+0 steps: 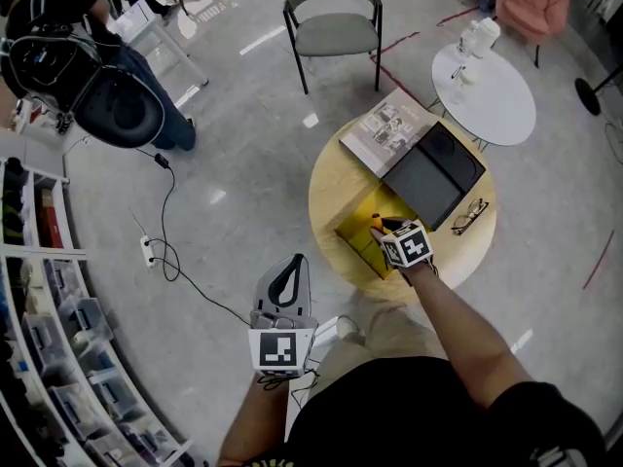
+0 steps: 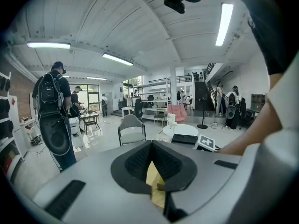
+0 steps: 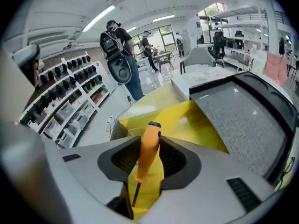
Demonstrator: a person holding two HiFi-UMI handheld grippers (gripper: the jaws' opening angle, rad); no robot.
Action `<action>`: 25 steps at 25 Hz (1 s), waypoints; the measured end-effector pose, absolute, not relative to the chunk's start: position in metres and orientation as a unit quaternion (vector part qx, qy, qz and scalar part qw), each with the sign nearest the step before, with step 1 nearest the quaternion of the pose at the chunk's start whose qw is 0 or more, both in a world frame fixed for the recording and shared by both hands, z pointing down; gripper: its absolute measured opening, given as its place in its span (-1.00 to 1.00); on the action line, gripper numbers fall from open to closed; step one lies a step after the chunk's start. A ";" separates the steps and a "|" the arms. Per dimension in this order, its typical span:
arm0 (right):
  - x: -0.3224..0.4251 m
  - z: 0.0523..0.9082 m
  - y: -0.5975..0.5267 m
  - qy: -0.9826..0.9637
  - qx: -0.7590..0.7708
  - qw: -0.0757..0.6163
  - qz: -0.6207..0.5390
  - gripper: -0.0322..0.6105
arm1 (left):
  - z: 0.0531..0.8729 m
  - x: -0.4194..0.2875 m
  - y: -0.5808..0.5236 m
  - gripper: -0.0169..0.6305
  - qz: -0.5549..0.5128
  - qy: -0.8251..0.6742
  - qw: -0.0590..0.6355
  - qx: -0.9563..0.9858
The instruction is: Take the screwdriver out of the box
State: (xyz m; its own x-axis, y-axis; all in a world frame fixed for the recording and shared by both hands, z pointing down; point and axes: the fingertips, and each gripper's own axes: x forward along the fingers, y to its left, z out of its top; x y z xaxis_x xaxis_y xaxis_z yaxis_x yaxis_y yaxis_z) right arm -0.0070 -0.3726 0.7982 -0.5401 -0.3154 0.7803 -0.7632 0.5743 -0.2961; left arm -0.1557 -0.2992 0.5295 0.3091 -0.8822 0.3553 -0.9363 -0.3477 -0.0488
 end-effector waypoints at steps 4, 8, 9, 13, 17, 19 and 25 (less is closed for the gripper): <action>-0.004 0.767 -0.372 -0.838 0.333 0.310 0.301 -0.50 | 0.516 -0.158 -0.291 -0.91 0.165 -0.563 0.073 0.807; 0.001 0.736 -0.364 -0.857 0.331 0.286 0.270 -0.51 | 0.506 -0.160 -0.281 -0.91 0.159 -0.566 0.069 0.806; 0.002 0.728 -0.360 -0.862 0.331 0.280 0.263 -0.51 | 0.504 -0.160 -0.278 -0.91 0.158 -0.567 0.066 0.806; 0.007 0.700 -0.347 -0.875 0.333 0.256 0.241 -0.51 | 0.493 -0.159 -0.270 -0.91 0.153 -0.569 0.058 0.806; 0.010 0.678 -0.338 -0.885 0.330 0.242 0.222 -0.51 | 0.482 -0.160 -0.266 -0.91 0.143 -0.573 0.058 0.805; 0.013 0.670 -0.331 -0.887 0.329 0.239 0.218 -0.52 | 0.480 -0.162 -0.261 -0.91 0.141 -0.577 0.061 0.802; 0.020 0.641 -0.313 -0.898 0.323 0.213 0.211 -0.51 | 0.474 -0.168 -0.253 -0.91 0.133 -0.585 0.056 0.798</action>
State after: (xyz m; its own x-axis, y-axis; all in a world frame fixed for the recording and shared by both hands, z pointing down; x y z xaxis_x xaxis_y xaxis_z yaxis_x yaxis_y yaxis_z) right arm 0.0201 -0.3126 0.6410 -0.7012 -0.4898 0.5181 -0.6695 0.7021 -0.2424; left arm -0.1683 -0.2525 0.4737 0.2797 -0.9188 0.2787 -0.9488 -0.3089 -0.0662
